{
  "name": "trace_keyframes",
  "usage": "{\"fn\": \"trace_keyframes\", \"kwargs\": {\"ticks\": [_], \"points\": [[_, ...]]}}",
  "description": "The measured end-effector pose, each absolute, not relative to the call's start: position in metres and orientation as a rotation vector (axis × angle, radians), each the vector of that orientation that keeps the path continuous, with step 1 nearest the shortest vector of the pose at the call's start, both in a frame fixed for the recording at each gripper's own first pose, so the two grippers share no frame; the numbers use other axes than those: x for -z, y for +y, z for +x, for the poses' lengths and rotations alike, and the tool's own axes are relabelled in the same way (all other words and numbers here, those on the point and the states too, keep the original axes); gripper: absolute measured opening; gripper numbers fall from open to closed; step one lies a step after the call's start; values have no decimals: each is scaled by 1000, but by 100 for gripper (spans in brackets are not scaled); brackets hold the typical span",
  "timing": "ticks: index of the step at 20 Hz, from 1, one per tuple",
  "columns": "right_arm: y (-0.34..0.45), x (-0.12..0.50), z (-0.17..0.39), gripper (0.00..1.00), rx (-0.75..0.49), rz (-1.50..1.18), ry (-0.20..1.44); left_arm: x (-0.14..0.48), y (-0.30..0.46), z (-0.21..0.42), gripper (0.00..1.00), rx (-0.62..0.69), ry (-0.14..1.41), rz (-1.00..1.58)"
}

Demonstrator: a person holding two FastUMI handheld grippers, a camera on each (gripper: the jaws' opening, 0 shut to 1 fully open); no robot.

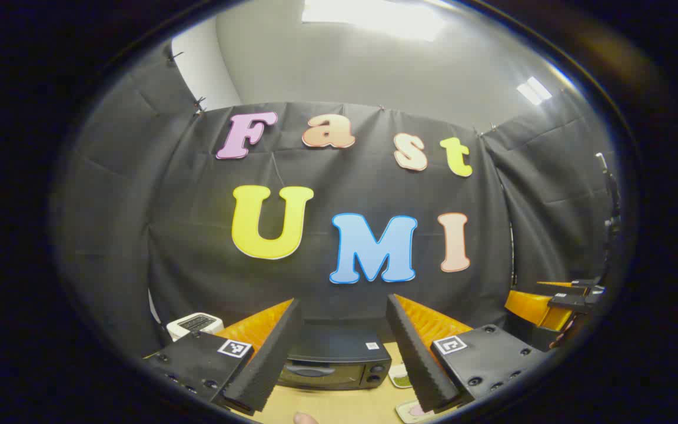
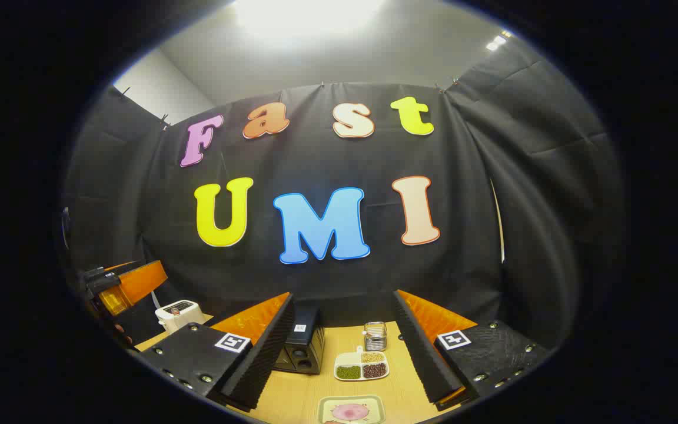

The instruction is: Open the electric oven with the left hand, put the food in, and close the electric oven.

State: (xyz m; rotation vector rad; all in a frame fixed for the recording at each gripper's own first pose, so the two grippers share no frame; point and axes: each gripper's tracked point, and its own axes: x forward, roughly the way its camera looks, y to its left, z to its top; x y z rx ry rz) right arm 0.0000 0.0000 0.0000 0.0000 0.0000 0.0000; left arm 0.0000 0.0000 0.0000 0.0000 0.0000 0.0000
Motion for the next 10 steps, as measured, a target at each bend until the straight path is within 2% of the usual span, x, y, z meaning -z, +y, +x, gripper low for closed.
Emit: {"fn": "trace_keyframes", "kwargs": {"ticks": [2,3,5,7,8,10], "points": [[1,3,0,99,-4,12,13,2,-4,-1,92,-18,10,4],[1,5,2,99,-8,17,15,3,-5,0,100,-24,16,4],[1,7,4,100,-11,13,15,7,-5,-1,92,-29,29,-1],[1,8,8,99,3,6,13,10,-4,1,100,-16,39,-12],[2,7,11,100,15,6,12,12,-3,3,100,-2,44,-15],[7,9,13,99,39,17,29,14,3,8,95,25,67,-28]]}}
